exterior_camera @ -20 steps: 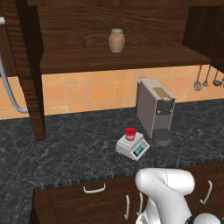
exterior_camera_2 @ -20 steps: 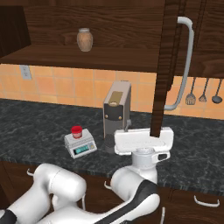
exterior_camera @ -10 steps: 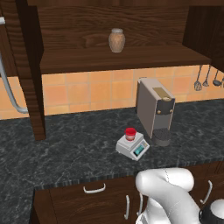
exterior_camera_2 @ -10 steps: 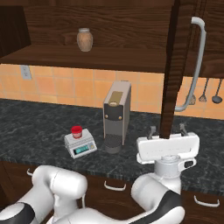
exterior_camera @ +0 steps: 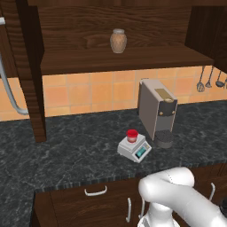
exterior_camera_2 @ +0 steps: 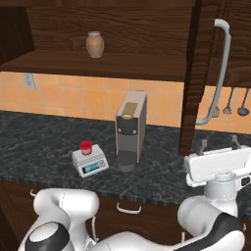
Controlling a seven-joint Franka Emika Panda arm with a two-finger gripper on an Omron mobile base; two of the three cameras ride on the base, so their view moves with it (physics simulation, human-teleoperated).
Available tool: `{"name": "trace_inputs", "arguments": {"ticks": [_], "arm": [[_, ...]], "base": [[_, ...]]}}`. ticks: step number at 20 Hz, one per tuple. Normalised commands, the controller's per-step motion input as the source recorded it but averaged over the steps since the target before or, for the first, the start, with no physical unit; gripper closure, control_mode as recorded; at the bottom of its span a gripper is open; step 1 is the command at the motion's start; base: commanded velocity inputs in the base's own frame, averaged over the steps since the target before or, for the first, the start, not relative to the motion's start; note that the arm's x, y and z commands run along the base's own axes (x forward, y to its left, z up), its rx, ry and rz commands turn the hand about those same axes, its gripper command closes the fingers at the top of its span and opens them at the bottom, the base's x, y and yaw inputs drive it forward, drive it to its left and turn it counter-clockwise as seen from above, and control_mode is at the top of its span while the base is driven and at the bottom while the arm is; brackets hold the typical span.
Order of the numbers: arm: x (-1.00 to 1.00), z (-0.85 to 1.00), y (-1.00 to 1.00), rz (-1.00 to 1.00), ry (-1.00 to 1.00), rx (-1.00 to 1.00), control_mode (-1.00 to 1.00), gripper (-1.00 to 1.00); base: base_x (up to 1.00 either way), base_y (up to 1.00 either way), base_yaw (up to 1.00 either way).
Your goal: Pick the jam and place it on the digital scale for weighing, and close the cabinet.
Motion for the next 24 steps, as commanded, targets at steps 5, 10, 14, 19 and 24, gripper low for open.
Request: {"name": "trace_inputs", "arguments": {"ticks": [5, 10, 14, 19, 24], "arm": [[0.02, 0.87, 0.73, 0.16, -0.20, -0.19, -1.00, -1.00], [0.00, 0.71, 0.99, 0.22, -0.28, -0.25, -1.00, -1.00], [0.10, 0.24, 1.00, 0.07, -0.05, -0.40, -1.00, -1.00], [0.59, -0.04, 1.00, -0.09, 0.00, -0.43, -1.00, -1.00], [0.93, -0.09, 1.00, -0.34, 0.00, -0.27, -1.00, -1.00]], "base": [[0.00, 0.00, 0.00], [0.00, 0.00, 0.00], [0.00, 0.00, 0.00], [0.00, 0.00, 0.00], [0.00, 0.00, 0.00]]}}
